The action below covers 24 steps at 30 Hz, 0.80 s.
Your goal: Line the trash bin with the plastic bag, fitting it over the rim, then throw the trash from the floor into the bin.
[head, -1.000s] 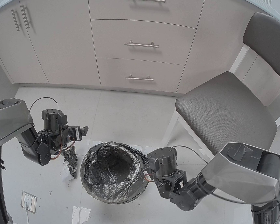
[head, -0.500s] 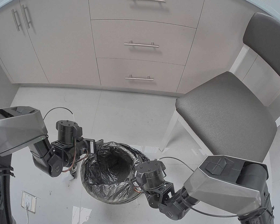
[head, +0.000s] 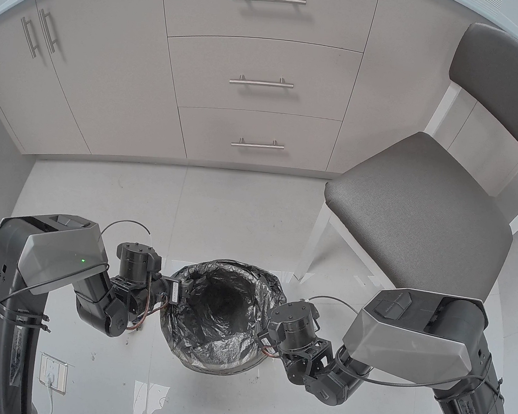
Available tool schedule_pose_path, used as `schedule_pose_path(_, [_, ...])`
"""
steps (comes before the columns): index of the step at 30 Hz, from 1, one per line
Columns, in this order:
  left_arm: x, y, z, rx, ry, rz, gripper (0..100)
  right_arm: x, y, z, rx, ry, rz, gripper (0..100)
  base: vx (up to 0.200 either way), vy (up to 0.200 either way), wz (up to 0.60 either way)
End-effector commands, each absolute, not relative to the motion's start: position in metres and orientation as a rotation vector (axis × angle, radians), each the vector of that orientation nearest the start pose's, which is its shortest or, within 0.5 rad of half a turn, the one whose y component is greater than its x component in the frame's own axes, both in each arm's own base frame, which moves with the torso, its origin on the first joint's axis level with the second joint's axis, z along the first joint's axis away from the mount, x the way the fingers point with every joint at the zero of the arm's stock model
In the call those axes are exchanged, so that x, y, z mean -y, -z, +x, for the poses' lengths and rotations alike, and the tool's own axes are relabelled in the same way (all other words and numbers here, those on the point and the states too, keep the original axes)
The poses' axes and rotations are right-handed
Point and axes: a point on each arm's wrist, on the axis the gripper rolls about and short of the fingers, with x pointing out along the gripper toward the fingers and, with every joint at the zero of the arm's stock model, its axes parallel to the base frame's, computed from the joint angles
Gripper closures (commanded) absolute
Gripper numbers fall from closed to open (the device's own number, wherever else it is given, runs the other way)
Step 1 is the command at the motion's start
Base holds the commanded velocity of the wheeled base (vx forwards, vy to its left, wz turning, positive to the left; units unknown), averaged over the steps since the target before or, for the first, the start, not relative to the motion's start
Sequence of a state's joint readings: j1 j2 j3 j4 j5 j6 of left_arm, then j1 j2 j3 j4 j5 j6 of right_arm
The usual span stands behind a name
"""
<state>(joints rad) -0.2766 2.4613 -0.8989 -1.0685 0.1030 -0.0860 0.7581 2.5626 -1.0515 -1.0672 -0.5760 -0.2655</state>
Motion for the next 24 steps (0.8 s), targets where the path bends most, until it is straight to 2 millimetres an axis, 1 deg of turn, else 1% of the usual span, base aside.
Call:
schedule_pose_path(1, [0.106,0.049,0.385,-0.511,0.146,0.018,0,-0.277,0.055,0.314,-0.349,-0.221,-0.552,0,0.000,0.000,0.00])
schedule_pose_path(5, [0.106,0.049,0.383,-0.489,0.132,0.019,0,-0.274,0.056,0.312,-0.338,-0.219,-0.547,0,0.000,0.000,0.00])
schedule_pose_path(11, [0.108,0.046,0.375,-0.493,0.133,0.029,0,-0.274,0.059,0.311,-0.342,-0.221,-0.551,0,0.000,0.000,0.00])
schedule_pose_path(13, [0.107,0.042,0.374,-0.479,0.135,0.044,0,-0.274,0.059,0.311,-0.341,-0.221,-0.550,0,0.000,0.000,0.00])
schedule_pose_path(17, [0.105,0.040,0.373,-0.457,0.136,0.051,0,-0.276,0.052,0.310,-0.327,-0.225,-0.540,0,0.000,0.000,0.00])
schedule_pose_path(18, [0.104,0.038,0.368,-0.448,0.133,0.049,0,-0.279,0.042,0.308,-0.305,-0.230,-0.525,0,0.000,0.000,0.00])
schedule_pose_path(19, [0.104,0.037,0.368,-0.446,0.133,0.049,0,-0.280,0.041,0.308,-0.302,-0.231,-0.524,0,0.000,0.000,0.00])
schedule_pose_path(21, [0.103,0.030,0.361,-0.433,0.140,0.048,0,-0.287,0.022,0.302,-0.265,-0.250,-0.504,0,0.000,0.000,0.00])
schedule_pose_path(22, [0.103,0.028,0.359,-0.429,0.141,0.048,0,-0.290,0.016,0.298,-0.254,-0.260,-0.499,0,0.000,0.000,0.00])
schedule_pose_path(23, [0.103,0.028,0.358,-0.431,0.141,0.048,0,-0.290,0.015,0.298,-0.253,-0.261,-0.501,0,0.000,0.000,0.00])
schedule_pose_path(24, [0.104,0.026,0.355,-0.429,0.146,0.049,0,-0.296,0.008,0.294,-0.234,-0.276,-0.500,0,0.000,0.000,0.00])
